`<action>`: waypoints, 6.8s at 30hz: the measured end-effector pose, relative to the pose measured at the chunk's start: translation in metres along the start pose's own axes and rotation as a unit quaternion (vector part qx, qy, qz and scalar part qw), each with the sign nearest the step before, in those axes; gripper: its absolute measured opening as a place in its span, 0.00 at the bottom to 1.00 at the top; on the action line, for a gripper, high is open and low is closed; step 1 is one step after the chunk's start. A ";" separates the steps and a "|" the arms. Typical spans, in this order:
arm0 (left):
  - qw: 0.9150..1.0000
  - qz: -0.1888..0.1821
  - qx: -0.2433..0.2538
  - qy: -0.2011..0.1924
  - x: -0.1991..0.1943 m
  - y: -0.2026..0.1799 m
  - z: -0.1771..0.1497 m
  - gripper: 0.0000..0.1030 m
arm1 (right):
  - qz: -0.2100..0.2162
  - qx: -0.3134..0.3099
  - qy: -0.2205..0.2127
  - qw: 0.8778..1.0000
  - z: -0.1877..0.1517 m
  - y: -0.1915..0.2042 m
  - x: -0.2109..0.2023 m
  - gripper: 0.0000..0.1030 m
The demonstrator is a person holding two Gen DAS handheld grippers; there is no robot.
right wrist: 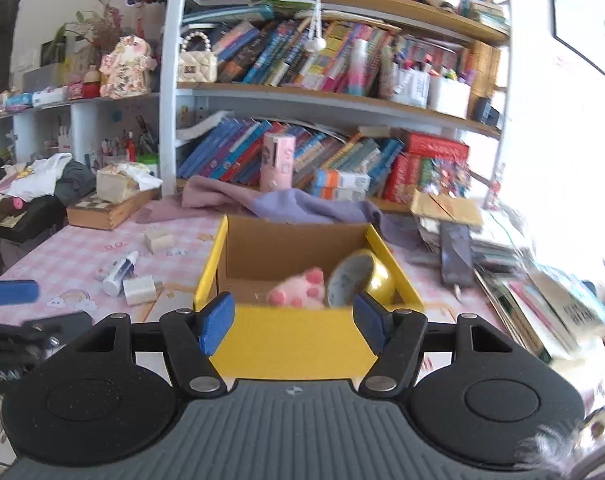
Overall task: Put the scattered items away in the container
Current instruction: 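Withdraw both open tools up and away from the yellow box, then reach the right tool toward the white charger block while the left tool reaches the white spray bottle, then close the right gripper on the charger block while the left gripper closes on the spray bottle, then lift the charger block with the right tool while the left tool lifts the spray bottle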
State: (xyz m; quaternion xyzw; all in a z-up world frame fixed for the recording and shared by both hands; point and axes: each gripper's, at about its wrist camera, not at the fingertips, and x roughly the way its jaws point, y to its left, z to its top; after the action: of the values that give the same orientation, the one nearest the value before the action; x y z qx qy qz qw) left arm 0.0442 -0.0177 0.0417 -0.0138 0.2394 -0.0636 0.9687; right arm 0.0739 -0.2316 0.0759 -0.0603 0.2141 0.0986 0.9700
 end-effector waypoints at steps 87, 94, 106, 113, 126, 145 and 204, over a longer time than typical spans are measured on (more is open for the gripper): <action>0.994 0.055 -0.022 0.089 -0.051 0.092 -0.054 0.84 | 0.146 -0.051 0.137 0.978 -0.043 0.141 -0.001 0.70; 0.994 0.062 -0.031 0.087 -0.033 0.109 -0.049 0.84 | 0.146 -0.052 0.141 0.978 -0.035 0.148 0.026 0.70; 0.993 0.061 -0.038 0.088 0.033 0.148 -0.016 0.81 | 0.145 -0.062 0.154 0.975 -0.002 0.165 0.108 0.58; 0.995 0.029 -0.027 0.095 0.083 0.161 0.010 0.53 | 0.149 -0.070 0.167 0.972 0.018 0.171 0.159 0.51; 0.988 -0.011 -0.007 0.151 0.198 0.174 0.041 0.43 | 0.159 -0.101 0.213 0.959 0.029 0.193 0.255 0.45; 0.973 -0.059 -0.007 0.222 0.284 0.185 0.042 0.30 | 0.161 -0.100 0.246 0.951 0.024 0.204 0.317 0.55; 0.971 -0.058 -0.193 0.130 0.040 0.168 -0.003 0.30 | 0.207 -0.061 0.153 0.964 0.007 0.156 0.103 0.52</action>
State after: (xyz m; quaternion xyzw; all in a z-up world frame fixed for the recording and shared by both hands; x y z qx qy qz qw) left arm 0.0970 0.1432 0.0108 -0.2056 0.3700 -0.0741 0.9030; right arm 0.1344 -0.0614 0.0270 -0.0881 0.3614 0.2996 0.8786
